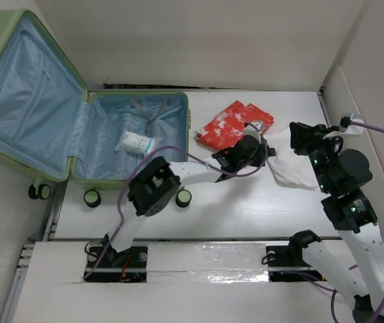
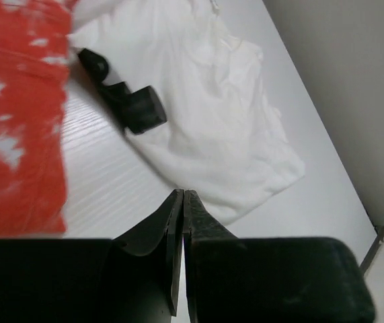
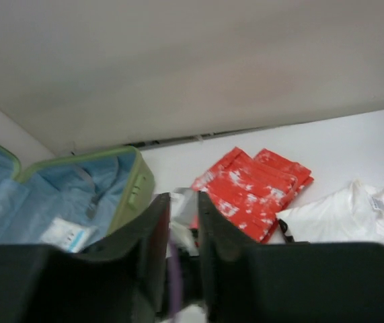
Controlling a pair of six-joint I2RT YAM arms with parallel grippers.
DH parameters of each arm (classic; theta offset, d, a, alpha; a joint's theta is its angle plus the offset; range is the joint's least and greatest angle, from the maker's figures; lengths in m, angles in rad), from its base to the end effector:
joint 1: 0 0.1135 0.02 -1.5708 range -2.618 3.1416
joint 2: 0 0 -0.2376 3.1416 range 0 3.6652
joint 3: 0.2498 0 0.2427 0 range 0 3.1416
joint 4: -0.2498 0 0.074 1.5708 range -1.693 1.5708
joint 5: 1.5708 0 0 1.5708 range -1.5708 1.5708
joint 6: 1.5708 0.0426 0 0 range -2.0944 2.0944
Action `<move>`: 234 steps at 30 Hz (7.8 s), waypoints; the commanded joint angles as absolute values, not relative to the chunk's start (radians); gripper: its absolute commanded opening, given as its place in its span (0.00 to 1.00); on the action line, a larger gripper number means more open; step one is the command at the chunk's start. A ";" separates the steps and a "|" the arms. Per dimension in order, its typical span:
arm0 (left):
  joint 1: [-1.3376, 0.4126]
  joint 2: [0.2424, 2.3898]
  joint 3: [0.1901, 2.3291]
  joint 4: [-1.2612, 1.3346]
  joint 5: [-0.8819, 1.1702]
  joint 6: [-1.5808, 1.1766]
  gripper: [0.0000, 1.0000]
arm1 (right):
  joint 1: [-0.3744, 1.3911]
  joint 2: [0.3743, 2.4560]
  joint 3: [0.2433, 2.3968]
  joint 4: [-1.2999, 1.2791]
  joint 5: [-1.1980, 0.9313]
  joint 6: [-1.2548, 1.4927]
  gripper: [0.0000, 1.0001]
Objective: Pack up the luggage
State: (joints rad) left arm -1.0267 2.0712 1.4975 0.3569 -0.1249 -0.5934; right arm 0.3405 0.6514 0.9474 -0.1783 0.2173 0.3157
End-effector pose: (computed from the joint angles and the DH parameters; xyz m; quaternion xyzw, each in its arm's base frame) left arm 0.2518 -0.4059 0.2197 0.1290 0.7682 -0.4193 0.4663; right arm 0.1476 0.0425 0.3971 0.0729 0.6613 0.1713 0.7266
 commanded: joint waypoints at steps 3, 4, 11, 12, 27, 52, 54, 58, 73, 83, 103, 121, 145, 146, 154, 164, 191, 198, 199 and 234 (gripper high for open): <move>-1.039 2.313 1.880 0.255 -0.024 -0.617 0.22 | 0.334 0.615 1.000 -0.167 0.207 0.307 0.40; -1.049 2.348 1.925 0.229 -0.031 -0.617 0.32 | 0.334 0.614 1.000 -0.169 0.201 0.305 0.40; -1.049 2.507 2.103 0.087 -0.098 -0.675 0.66 | 0.334 0.601 1.000 -0.183 0.199 0.296 0.41; -1.049 2.491 2.061 0.100 -0.122 -0.695 0.68 | 0.334 0.600 0.994 -0.181 0.199 0.295 0.41; -1.049 2.609 2.152 0.046 -0.095 -0.791 0.75 | 0.334 0.604 0.957 -0.137 0.115 0.314 0.42; -1.150 2.208 1.395 0.462 -0.129 -0.794 0.09 | 0.334 0.610 0.934 -0.086 0.020 0.322 0.27; -1.150 2.181 1.326 0.488 -0.130 -0.821 0.31 | 0.334 0.618 0.927 -0.072 0.014 0.327 0.27; -1.150 2.206 1.351 0.463 -0.133 -0.835 0.65 | 0.334 0.635 0.934 -0.074 0.008 0.328 0.26; -1.105 2.344 1.542 0.469 -0.161 -0.782 0.00 | 0.334 0.609 0.942 -0.097 0.008 0.328 0.23; -1.005 2.062 1.589 0.462 0.038 -0.496 0.00 | 0.334 0.583 0.951 -0.095 0.034 0.325 0.23; -0.333 1.737 1.699 0.227 0.303 -0.437 0.00 | 0.334 0.545 0.973 -0.117 0.066 0.302 0.25; -0.035 1.349 0.741 0.410 -0.202 -0.890 0.45 | 0.334 0.560 0.931 -0.101 0.009 0.302 0.28; -0.857 1.779 1.395 0.217 -0.486 -0.779 0.19 | 0.344 0.565 0.920 -0.184 0.078 0.276 0.08; -0.857 1.819 1.426 0.184 -0.497 -0.864 0.22 | 0.344 0.560 0.919 -0.189 0.084 0.275 0.08; -0.879 2.059 1.562 0.086 -0.497 -0.975 0.68 | 0.344 0.558 0.916 -0.192 0.091 0.272 0.10; -0.857 2.080 1.434 0.064 -0.525 -1.201 0.75 | 0.344 0.572 0.891 -0.167 0.069 0.281 0.13; -0.741 2.183 1.489 0.417 -0.381 -1.014 0.00 | 0.344 0.532 0.911 -0.186 0.012 0.282 0.12; -0.680 2.074 1.707 0.344 -0.140 -0.660 0.00 | 0.344 0.541 0.923 -0.183 0.011 0.279 0.12; -0.663 2.065 1.760 0.289 -0.067 -0.643 0.00 | 0.344 0.538 0.926 -0.181 0.012 0.279 0.12; 0.121 1.559 1.206 0.005 0.318 -0.267 0.00 | 0.344 0.508 0.911 -0.158 0.018 0.276 0.12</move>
